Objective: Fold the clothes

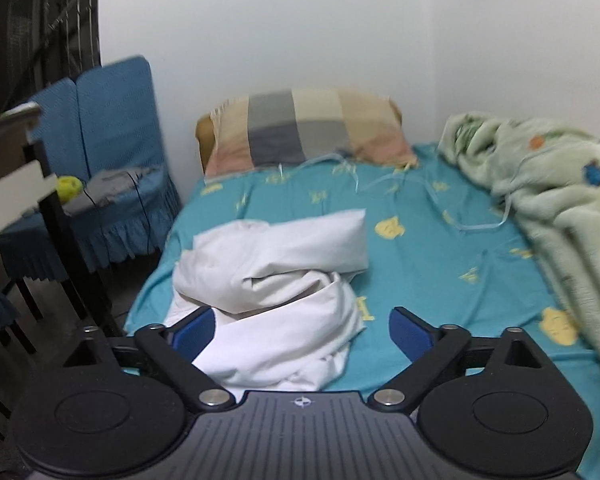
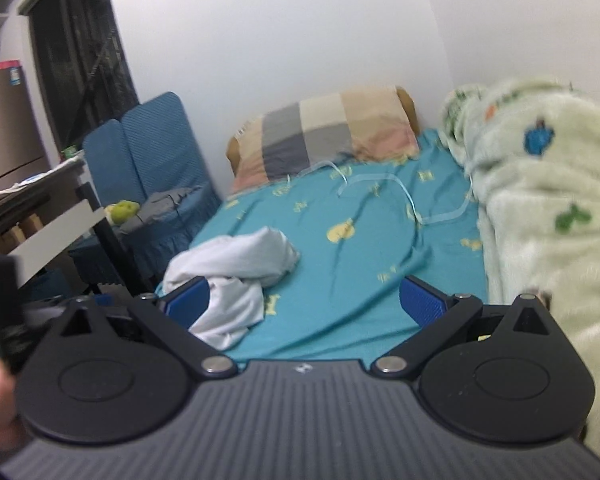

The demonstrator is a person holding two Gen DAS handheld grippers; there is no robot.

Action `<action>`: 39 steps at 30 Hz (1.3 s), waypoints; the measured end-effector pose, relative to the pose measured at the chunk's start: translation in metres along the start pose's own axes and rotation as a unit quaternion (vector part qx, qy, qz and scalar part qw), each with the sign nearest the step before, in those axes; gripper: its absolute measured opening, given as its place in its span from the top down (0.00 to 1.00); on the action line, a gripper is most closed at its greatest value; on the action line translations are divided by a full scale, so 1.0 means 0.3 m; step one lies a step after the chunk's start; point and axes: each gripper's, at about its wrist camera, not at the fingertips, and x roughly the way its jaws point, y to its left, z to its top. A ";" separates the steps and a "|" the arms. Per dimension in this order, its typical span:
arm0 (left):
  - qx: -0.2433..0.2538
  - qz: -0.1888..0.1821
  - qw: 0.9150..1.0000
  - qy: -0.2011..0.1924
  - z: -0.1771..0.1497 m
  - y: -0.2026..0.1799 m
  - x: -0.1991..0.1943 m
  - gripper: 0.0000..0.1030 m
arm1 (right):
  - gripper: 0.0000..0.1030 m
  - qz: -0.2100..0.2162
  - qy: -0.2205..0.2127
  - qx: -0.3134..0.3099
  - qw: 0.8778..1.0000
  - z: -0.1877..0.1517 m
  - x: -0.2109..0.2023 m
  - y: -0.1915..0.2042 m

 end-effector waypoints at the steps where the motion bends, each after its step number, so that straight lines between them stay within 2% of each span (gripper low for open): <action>1: 0.002 0.002 1.000 0.003 -0.001 0.007 0.057 0.08 | 0.00 0.000 0.006 0.000 1.000 -0.010 0.019 -0.008; 4: 0.003 0.018 1.000 0.003 -0.012 0.035 0.202 0.09 | 0.00 0.003 0.023 -0.007 1.000 -0.037 0.084 -0.016; 8: -0.032 -0.007 0.999 0.009 -0.034 0.076 0.336 0.16 | 0.00 0.014 0.044 -0.004 0.999 -0.059 0.178 -0.013; 10: -0.039 -0.015 0.999 0.012 -0.050 0.082 0.384 0.28 | 0.00 0.022 0.047 0.003 0.999 -0.067 0.219 -0.011; 11: -0.038 -0.020 0.999 0.019 -0.056 0.084 0.407 0.43 | 0.00 0.023 0.049 0.005 0.999 -0.071 0.237 -0.008; 12: -0.041 -0.021 0.999 0.024 -0.059 0.090 0.415 0.63 | 0.00 0.024 0.051 0.006 0.998 -0.076 0.254 -0.006; 15: -0.058 -0.024 0.998 0.027 -0.058 0.115 0.420 0.90 | 0.00 0.028 0.057 0.007 0.998 -0.086 0.288 -0.006; 18: -0.100 -0.036 0.994 0.017 -0.023 0.147 0.365 0.96 | 0.00 0.026 0.051 0.014 0.998 -0.087 0.297 -0.021; 22: -0.124 -0.059 0.990 -0.030 0.045 0.157 0.201 0.96 | 0.00 0.024 0.032 0.024 0.999 -0.081 0.274 -0.035; 25: -0.138 -0.099 0.984 -0.048 0.078 0.149 0.022 0.97 | 0.00 0.018 0.013 0.019 1.000 -0.069 0.244 -0.037; 30: -0.100 -0.184 0.977 -0.048 0.051 0.078 -0.246 0.97 | 0.00 0.027 0.007 0.031 0.999 -0.041 0.189 -0.036; 32: -0.087 -0.223 0.971 -0.024 -0.003 0.026 -0.325 0.97 | 0.00 0.031 0.011 0.032 0.999 -0.036 0.166 -0.027; 35: -0.073 -0.266 0.960 0.052 -0.126 -0.077 -0.366 0.97 | 0.00 0.031 0.013 0.032 0.999 -0.037 0.121 -0.018; 37: -0.061 -0.260 0.960 0.085 -0.191 -0.126 -0.365 0.97 | 0.00 0.044 0.021 0.032 0.998 -0.030 0.115 -0.007; 39: -0.071 -0.255 0.959 0.104 -0.217 -0.129 -0.341 0.96 | 0.00 0.059 0.031 0.031 0.997 -0.020 0.116 0.006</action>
